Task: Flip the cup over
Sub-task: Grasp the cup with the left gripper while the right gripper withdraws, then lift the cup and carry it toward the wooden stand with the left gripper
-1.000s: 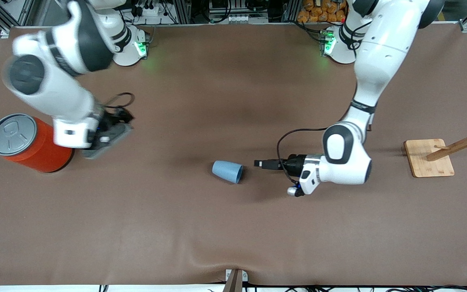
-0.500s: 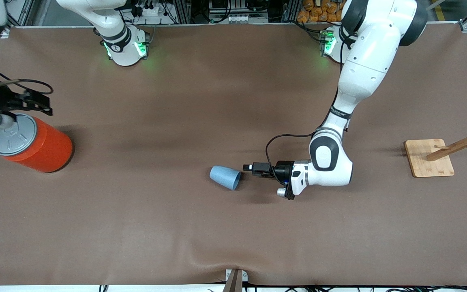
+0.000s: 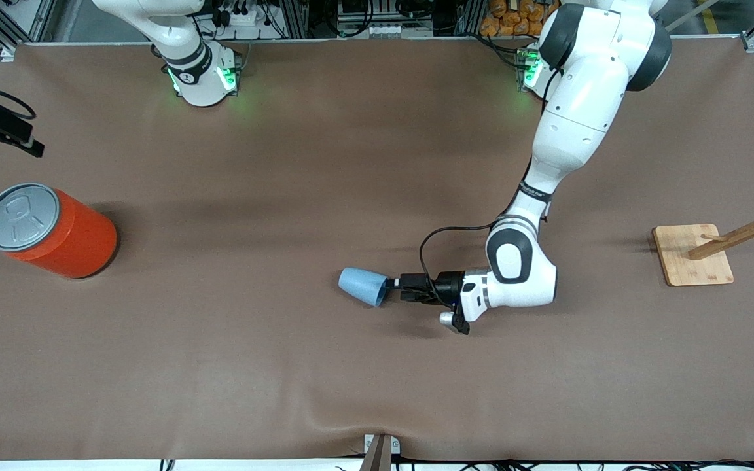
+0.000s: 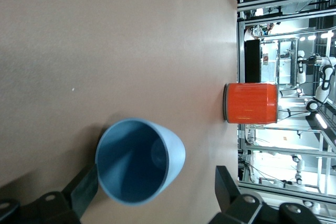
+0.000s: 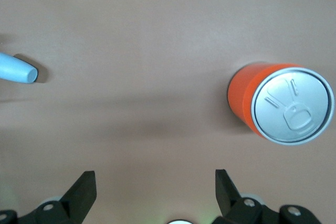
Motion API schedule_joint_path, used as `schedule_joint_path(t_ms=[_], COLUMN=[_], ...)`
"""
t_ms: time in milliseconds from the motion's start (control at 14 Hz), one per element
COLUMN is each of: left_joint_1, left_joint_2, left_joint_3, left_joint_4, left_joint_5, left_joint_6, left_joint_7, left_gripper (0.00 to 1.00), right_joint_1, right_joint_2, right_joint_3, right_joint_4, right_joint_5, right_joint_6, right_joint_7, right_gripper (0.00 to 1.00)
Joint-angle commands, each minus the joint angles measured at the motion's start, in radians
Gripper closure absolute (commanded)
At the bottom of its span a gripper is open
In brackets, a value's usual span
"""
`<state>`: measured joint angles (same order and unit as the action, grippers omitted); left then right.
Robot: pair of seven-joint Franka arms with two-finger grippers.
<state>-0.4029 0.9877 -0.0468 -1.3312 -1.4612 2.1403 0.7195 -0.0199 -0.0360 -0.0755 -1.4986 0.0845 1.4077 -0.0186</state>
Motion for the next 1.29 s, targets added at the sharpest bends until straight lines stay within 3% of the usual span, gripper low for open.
schedule_joint_path(t_ms=[0,357,500,571,714,786,1071,1214], left_joint_1=[-0.033,-0.085,-0.093,-0.097,-0.111,-0.116,-0.103,-0.097], left_joint_2=[0.034,0.042,0.043,0.042,0.037,0.034,-0.007,-0.029], left_joint_3=[0.005,0.008,0.007,0.007,0.005,0.005,0.012,0.013], left_joint_4=[0.053,0.053,0.049,0.044,0.038,0.038,0.014,0.012], left_joint_5=[-0.059,-0.099,-0.1,-0.1,-0.102,-0.102,-0.073,0.003], left_joint_6=[0.038,0.087,0.089,0.089,0.087,0.089,0.082,0.082], left_joint_7=[0.031,0.031,0.031,0.031,0.028,0.025,0.002,-0.067], left_gripper=[0.03,0.1,0.22,0.42,0.94,1.0,1.0,1.0], right_joint_1=[0.04,0.063,0.061,0.057,0.052,0.052,0.051,0.057], right_joint_2=[-0.012,-0.012,-0.012,-0.012,-0.01,-0.007,0.005,0.005], right_joint_3=[-0.032,-0.023,-0.024,-0.027,-0.033,-0.032,-0.032,-0.03], right_joint_4=[-0.005,0.017,0.017,0.017,0.04,0.061,0.061,0.058], right_joint_5=[0.009,-0.092,-0.091,-0.091,-0.083,-0.081,-0.071,-0.071], right_joint_6=[-0.045,-0.039,-0.041,-0.044,-0.038,-0.047,-0.044,-0.046], right_joint_7=[0.09,0.036,0.011,0.011,0.005,0.009,0.019,0.017], right_gripper=[0.0,0.0,0.0,0.0,0.0,0.0,0.0,0.0])
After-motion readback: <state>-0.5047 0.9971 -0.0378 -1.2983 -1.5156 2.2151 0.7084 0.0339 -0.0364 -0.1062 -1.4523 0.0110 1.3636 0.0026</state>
